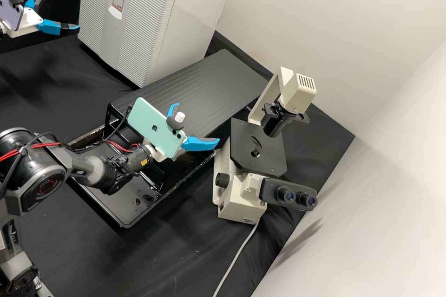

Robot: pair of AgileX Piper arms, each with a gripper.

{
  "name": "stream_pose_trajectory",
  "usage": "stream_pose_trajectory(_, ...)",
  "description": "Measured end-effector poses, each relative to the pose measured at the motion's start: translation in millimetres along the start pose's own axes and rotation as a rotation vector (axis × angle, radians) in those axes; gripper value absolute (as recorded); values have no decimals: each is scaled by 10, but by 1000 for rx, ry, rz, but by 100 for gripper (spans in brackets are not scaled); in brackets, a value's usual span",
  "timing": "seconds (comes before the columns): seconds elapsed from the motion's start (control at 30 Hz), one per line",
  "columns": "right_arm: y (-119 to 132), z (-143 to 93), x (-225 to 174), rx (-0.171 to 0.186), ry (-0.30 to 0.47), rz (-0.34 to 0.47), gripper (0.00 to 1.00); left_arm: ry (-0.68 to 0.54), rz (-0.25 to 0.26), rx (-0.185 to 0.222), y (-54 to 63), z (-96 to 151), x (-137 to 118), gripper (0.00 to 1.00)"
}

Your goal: Open the incubator door

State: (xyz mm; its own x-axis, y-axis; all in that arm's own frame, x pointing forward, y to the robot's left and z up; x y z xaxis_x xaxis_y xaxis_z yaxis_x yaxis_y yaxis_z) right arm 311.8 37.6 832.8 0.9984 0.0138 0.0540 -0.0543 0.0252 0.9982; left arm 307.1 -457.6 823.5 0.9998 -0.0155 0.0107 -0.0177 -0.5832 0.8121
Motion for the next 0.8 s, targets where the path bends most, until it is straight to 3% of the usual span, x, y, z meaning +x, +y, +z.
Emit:
stream_pose_trajectory(0.53,0,0,0,0,0,0,100,-26,-7,-8,-11,-7,4,100)
stream_pose_trajectory(0.8,0,0,0,0,0,0,100,-104,23,-58,75,-80,328,100)
